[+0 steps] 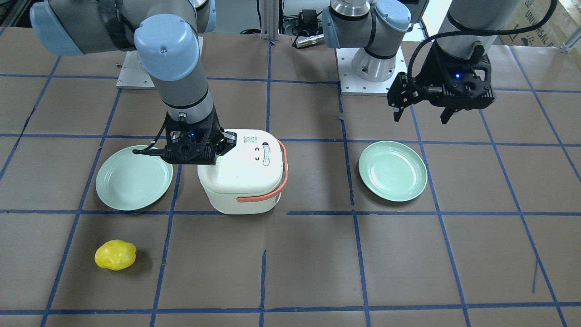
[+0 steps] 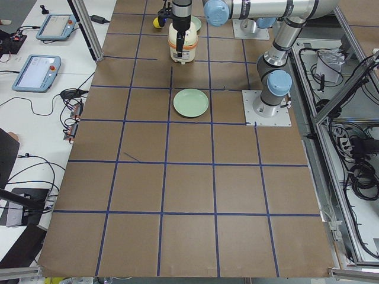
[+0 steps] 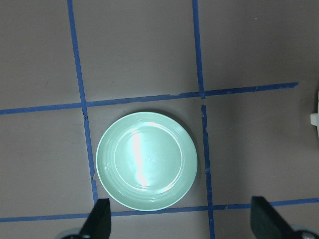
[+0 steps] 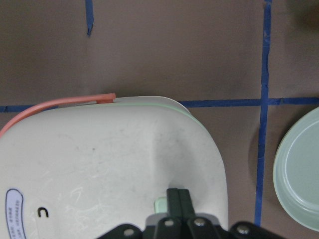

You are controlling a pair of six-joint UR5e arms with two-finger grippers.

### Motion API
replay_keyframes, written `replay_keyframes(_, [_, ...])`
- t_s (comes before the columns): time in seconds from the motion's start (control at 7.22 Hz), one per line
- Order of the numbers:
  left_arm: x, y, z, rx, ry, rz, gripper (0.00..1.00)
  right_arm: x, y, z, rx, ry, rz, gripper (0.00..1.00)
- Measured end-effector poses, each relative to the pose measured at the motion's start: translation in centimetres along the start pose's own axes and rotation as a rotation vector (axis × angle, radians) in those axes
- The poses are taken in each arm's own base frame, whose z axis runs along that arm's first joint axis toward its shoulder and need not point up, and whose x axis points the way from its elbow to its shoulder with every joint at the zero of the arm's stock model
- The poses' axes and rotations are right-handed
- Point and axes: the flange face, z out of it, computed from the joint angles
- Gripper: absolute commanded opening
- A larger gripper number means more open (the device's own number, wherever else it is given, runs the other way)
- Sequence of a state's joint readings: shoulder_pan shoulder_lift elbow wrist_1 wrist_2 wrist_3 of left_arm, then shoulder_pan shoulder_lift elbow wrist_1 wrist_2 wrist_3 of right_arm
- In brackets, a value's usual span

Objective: Press rice cooker button
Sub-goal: 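Lift the right gripper away as the cooker lid springs open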

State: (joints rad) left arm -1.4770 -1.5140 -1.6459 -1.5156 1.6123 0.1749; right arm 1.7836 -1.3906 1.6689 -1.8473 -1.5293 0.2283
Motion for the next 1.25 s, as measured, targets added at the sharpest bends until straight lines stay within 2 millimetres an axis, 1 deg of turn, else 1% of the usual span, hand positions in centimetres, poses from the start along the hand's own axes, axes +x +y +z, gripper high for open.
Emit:
replay_keyframes(0.42, [0.0, 0.0, 0.0, 0.000, 0.000, -0.001, 1.00, 0.0, -0.1, -0.3, 0.004, -0.001, -0.001, 0.13])
replay_keyframes(0.69, [-0.1, 0.0, 0.0, 0.000, -0.001, -0.001, 1.00, 0.3, -0.5, -0.8, 0.015, -0.001, 0.004, 0.23])
replay_keyframes(1.11, [0.0, 0.0, 0.0, 0.000, -0.001, -0.001, 1.00, 2.1, -1.7, -2.8, 0.007, 0.009, 0.028, 0.40])
replay_keyframes(1.25, [0.0, 0.0, 0.0, 0.000, -0.001, 0.000, 1.00, 2.7, -2.1, -3.6, 0.008, 0.010, 0.035, 0.40])
